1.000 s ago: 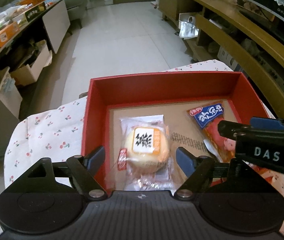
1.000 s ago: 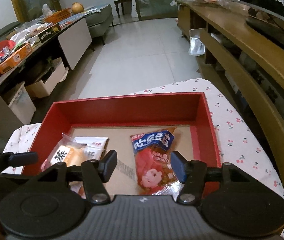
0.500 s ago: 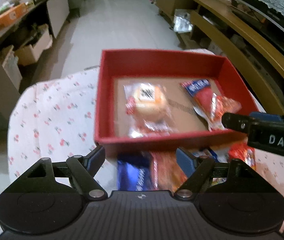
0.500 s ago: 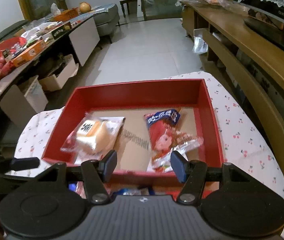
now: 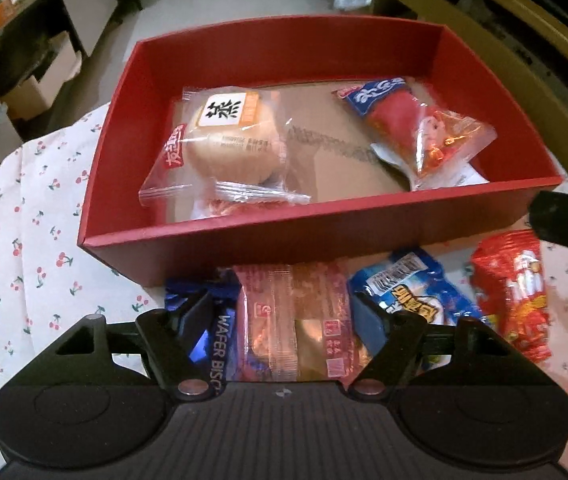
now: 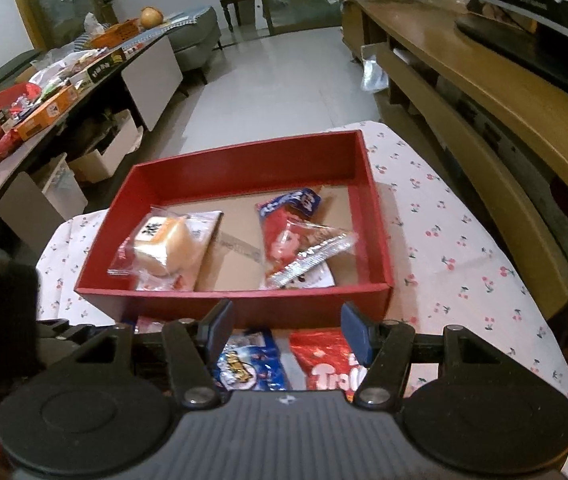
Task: Organize snacks
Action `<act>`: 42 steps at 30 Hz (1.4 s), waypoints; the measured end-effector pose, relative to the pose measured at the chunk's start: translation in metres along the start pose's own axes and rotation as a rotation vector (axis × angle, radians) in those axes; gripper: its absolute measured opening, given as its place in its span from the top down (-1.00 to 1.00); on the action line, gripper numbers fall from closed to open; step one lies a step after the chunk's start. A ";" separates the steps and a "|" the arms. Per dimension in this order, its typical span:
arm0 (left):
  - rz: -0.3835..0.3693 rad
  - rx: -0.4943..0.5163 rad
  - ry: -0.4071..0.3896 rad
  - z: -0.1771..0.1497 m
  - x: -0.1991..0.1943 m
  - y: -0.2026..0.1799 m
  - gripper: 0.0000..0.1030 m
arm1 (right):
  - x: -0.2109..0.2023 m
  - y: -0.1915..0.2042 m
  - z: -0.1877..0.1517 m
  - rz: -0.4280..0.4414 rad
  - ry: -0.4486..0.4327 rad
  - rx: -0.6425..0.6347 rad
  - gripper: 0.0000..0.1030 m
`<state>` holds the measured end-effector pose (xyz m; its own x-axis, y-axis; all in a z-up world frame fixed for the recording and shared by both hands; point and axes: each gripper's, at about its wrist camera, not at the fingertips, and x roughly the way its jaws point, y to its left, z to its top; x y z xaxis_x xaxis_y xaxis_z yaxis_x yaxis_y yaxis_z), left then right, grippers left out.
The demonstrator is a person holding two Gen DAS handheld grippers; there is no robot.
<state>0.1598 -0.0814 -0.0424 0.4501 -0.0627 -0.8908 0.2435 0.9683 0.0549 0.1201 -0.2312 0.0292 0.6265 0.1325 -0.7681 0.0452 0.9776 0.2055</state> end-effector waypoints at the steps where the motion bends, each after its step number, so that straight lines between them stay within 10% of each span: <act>1: 0.003 0.004 0.002 0.000 -0.001 0.000 -0.52 | 0.002 -0.003 0.000 -0.004 0.008 0.004 -0.33; 5: -0.003 0.016 -0.003 -0.006 -0.010 0.004 -0.25 | 0.008 -0.013 -0.001 -0.030 0.041 0.023 -0.33; 32: -0.078 0.057 0.020 -0.028 -0.020 -0.001 -0.25 | 0.065 -0.031 -0.027 -0.083 0.255 0.011 -0.41; 42: -0.072 0.073 0.004 -0.031 -0.030 -0.001 -0.23 | 0.050 -0.012 -0.037 -0.143 0.220 -0.085 -0.12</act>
<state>0.1196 -0.0731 -0.0300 0.4258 -0.1308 -0.8953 0.3372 0.9412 0.0229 0.1225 -0.2298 -0.0340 0.4335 0.0154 -0.9010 0.0497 0.9979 0.0410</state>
